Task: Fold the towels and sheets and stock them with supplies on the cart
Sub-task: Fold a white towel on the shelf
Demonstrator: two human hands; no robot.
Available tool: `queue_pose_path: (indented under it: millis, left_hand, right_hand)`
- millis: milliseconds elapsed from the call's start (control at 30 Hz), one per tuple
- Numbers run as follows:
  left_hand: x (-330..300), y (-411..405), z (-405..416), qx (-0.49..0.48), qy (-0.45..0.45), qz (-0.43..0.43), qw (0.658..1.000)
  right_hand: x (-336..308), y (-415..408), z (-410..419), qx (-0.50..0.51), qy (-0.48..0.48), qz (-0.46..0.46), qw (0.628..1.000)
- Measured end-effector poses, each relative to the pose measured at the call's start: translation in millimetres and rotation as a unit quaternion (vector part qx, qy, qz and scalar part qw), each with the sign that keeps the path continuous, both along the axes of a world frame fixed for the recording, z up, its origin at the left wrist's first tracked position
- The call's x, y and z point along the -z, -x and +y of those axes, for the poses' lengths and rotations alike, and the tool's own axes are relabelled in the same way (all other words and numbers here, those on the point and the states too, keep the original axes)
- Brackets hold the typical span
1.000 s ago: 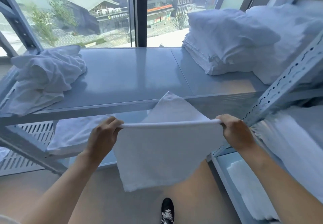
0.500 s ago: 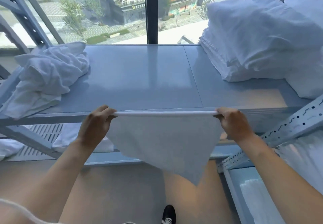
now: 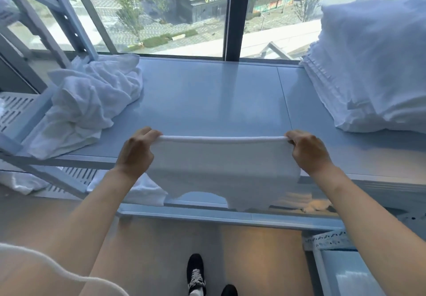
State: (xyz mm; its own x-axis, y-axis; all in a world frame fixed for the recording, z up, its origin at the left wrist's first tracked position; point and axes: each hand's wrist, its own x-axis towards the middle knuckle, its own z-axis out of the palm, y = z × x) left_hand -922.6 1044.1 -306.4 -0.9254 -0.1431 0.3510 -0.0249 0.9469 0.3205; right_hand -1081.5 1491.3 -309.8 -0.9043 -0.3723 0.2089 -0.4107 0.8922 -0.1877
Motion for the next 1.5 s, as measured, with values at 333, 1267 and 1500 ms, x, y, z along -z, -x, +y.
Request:
queue_pose_path:
  millis: [333, 1267, 1500]
  left_hand:
    - [46, 91, -26, 0.004, -0.011, -0.081, 0.997]
    - [99, 55, 42, 0.038, 0.054, -0.213, 0.975]
    - [94, 163, 18, 0.026, 0.026, -0.226, 0.973]
  right_hand:
    - [27, 56, -49, 0.096, -0.039, -0.064, 0.993]
    - [81, 8, -153, -0.112, -0.073, -0.140, 0.981]
    - [71, 117, -185, -0.103, -0.085, -0.138, 0.981]
